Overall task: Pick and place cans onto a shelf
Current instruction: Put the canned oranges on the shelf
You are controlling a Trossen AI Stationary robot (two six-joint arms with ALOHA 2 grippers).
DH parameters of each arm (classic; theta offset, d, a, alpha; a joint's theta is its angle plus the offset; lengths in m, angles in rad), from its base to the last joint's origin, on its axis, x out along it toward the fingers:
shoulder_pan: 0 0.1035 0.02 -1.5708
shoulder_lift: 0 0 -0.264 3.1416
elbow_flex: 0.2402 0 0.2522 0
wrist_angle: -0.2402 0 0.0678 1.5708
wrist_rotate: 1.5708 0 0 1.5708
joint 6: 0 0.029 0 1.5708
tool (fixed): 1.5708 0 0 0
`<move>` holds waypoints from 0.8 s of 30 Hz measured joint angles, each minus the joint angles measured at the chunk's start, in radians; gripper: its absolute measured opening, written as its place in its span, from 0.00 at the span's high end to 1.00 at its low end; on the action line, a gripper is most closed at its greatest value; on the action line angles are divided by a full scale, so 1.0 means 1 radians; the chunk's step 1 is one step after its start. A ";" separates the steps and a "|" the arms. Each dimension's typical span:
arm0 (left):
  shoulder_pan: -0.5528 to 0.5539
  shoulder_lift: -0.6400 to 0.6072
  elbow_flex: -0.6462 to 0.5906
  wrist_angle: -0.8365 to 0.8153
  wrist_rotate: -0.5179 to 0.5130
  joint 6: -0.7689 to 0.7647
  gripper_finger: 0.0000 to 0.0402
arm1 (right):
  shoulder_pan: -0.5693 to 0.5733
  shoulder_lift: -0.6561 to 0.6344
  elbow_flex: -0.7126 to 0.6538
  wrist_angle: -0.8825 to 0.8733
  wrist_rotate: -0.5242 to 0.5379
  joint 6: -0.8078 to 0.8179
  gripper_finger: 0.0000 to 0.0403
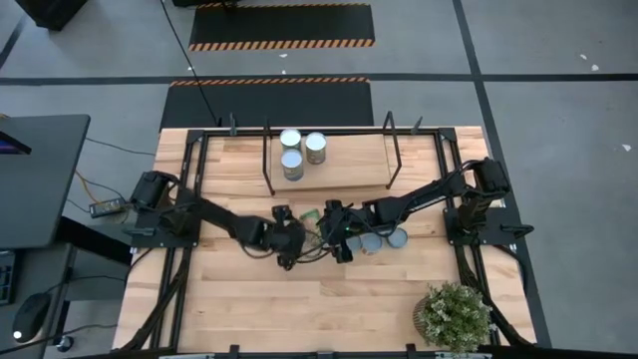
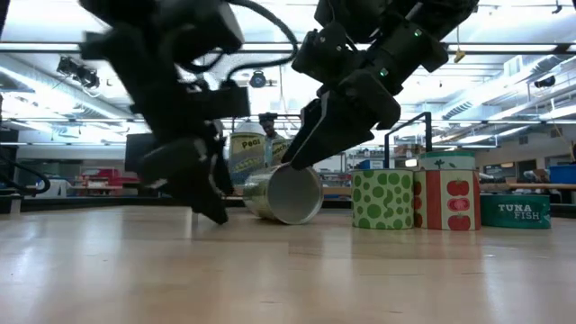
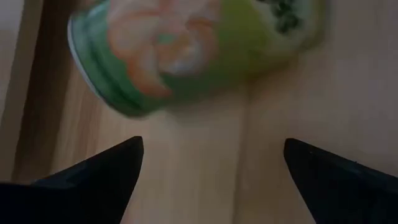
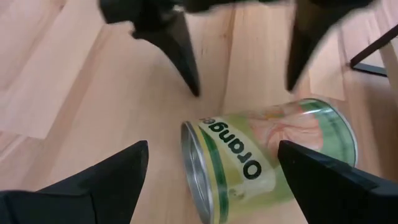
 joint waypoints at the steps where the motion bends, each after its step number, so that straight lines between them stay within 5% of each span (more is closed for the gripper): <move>1: 0.022 0.000 0.000 0.012 0.025 0.018 0.01 | -0.003 -0.002 0.001 -0.010 -0.018 0.000 0.09; 9: 0.123 0.001 0.000 0.071 0.217 0.106 0.01 | -0.018 -0.002 -0.002 -0.079 -0.118 -0.024 0.09; 24: -0.029 -0.018 0.000 0.064 0.229 -0.167 0.01 | -0.012 -0.020 0.000 -0.119 0.006 0.032 0.09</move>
